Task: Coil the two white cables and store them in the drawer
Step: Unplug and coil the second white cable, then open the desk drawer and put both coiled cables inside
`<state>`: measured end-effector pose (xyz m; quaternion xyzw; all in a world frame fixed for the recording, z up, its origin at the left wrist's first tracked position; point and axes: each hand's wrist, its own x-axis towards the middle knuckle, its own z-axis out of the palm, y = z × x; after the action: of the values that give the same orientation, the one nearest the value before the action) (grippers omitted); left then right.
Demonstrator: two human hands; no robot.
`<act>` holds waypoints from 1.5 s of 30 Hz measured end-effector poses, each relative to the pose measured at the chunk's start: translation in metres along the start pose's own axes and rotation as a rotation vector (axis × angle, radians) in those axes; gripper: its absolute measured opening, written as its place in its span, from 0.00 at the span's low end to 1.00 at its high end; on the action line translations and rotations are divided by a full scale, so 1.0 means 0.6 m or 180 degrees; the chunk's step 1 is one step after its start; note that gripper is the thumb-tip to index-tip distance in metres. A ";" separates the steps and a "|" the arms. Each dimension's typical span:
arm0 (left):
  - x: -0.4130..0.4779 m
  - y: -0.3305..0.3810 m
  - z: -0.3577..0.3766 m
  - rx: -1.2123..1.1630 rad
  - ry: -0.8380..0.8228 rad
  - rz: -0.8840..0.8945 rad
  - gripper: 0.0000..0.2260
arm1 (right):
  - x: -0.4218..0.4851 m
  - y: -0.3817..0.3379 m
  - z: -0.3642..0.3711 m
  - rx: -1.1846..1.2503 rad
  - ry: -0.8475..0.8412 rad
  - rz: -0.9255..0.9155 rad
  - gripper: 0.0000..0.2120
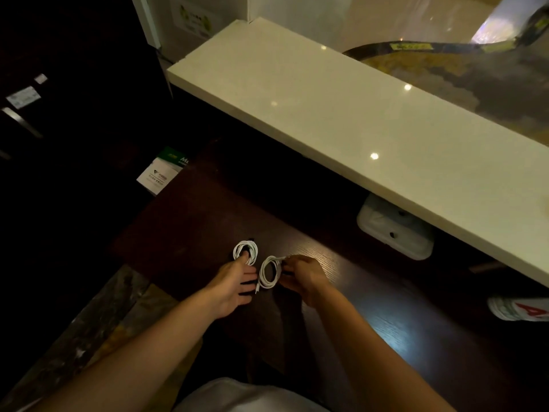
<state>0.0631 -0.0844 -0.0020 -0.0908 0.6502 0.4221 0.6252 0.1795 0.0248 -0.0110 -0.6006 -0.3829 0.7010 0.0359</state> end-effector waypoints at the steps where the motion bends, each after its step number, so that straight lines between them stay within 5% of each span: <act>1: 0.000 0.001 -0.003 0.0027 -0.0009 0.0000 0.27 | -0.003 -0.001 -0.001 -0.0021 0.0025 -0.0043 0.06; 11: -0.037 -0.012 -0.028 0.0297 0.0279 0.0256 0.21 | -0.006 0.048 -0.067 -0.0156 0.0318 -0.0263 0.16; 18: -0.066 -0.080 -0.034 0.0301 0.0539 0.0288 0.15 | -0.059 0.128 -0.103 -0.0326 0.0460 -0.0297 0.08; 23: -0.075 -0.130 -0.039 0.0538 0.0403 0.0237 0.14 | -0.112 0.180 -0.110 -0.0441 0.0232 -0.0253 0.07; 38: -0.107 -0.236 -0.135 0.1650 -0.0097 0.0661 0.09 | -0.246 0.405 0.018 -0.0942 0.0729 -0.0185 0.10; 45: -0.083 -0.300 -0.179 0.3488 -0.0041 0.1189 0.08 | -0.274 0.468 0.086 -0.1689 0.0846 -0.0170 0.09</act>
<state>0.1104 -0.2885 -0.0507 0.3651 0.7750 0.1276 0.4998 0.2952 -0.2822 -0.0407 -0.6652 -0.5604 0.4905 -0.0541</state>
